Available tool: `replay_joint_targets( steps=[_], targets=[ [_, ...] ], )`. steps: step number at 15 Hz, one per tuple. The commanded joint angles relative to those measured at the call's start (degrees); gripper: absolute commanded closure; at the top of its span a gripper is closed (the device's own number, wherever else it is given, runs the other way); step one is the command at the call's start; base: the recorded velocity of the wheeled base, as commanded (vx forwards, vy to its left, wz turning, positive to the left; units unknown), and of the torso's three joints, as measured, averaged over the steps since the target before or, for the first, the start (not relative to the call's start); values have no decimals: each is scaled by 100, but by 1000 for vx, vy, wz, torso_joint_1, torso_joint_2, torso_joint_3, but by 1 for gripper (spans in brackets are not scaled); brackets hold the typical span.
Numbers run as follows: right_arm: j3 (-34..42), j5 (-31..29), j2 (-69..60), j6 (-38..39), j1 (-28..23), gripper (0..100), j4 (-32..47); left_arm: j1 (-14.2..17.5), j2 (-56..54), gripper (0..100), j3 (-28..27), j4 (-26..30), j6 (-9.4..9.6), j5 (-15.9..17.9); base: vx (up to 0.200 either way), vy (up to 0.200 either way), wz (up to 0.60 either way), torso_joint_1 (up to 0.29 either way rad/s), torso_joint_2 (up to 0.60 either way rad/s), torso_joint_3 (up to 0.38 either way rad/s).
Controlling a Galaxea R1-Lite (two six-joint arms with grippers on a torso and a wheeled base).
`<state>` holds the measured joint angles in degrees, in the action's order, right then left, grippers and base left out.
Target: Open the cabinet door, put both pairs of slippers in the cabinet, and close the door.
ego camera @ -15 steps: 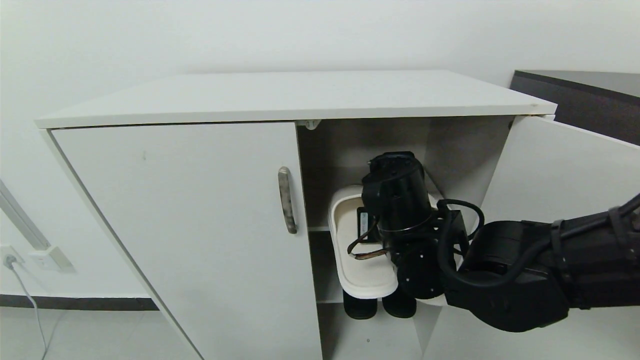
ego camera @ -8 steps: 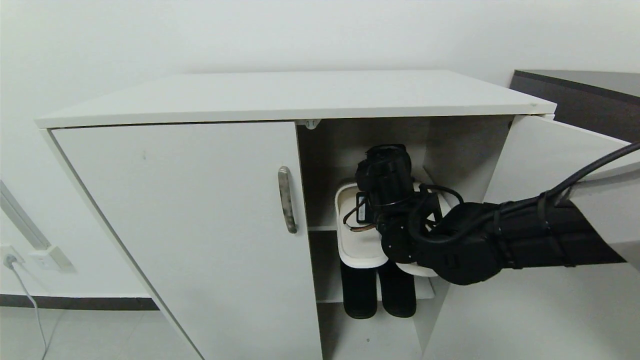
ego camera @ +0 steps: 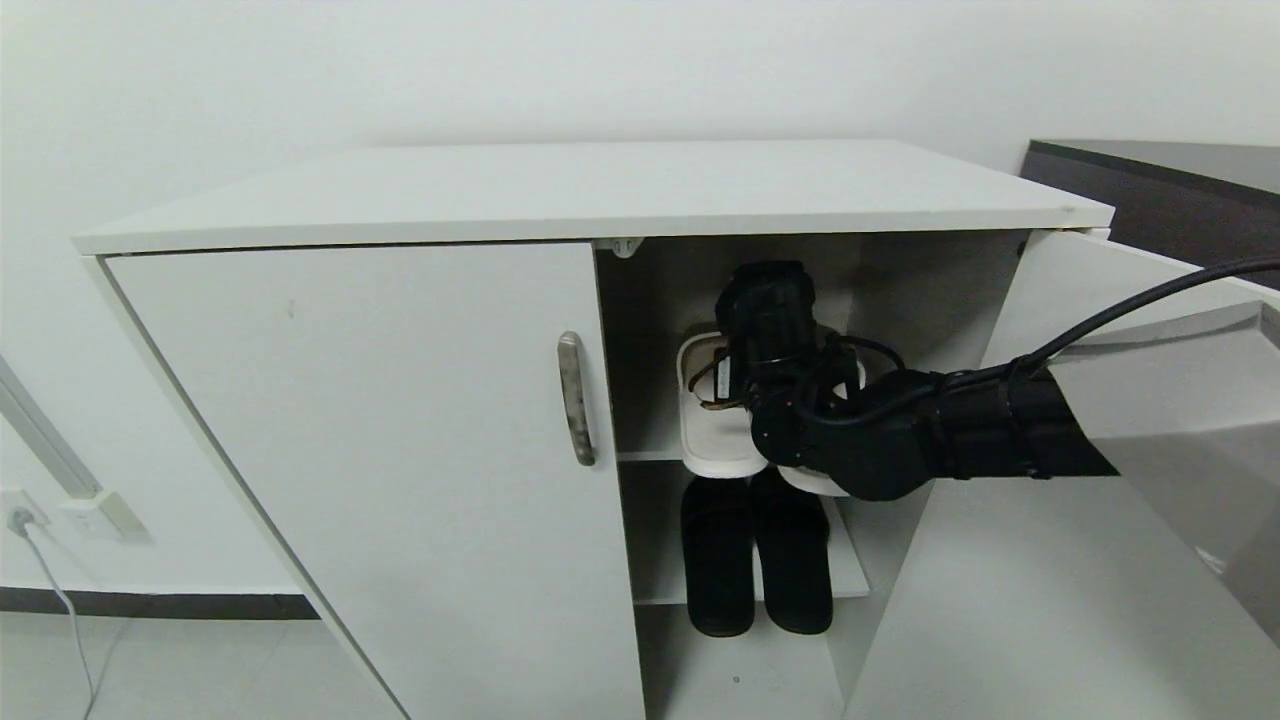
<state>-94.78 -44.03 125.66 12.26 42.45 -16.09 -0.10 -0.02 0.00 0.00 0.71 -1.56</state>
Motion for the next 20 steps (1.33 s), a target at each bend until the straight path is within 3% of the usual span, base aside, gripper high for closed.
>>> replay_joint_targets(
  steps=[1, 14, 15, 20],
  targets=[
    [-190, 105, 73, -5, -61, 100, 106, 1, 2, 100, 0, 0, 0, -2, 0, 0, 0, 0, 0, 0],
    [-322, 343, 310, -13, -158, 100, 247, 1, 2, 100, 0, 0, 0, -11, 0, 0, 0, 0, 0, 0],
    [-322, 343, 310, -13, -158, 0, 247, 1, 2, 100, 0, 0, 0, -11, 0, 0, 0, 0, 0, 0],
    [-40, 308, 204, -13, -52, 0, 229, 1, 2, 100, 0, 0, 0, -11, 0, 0, 0, 0, 0, 0]
  ],
)
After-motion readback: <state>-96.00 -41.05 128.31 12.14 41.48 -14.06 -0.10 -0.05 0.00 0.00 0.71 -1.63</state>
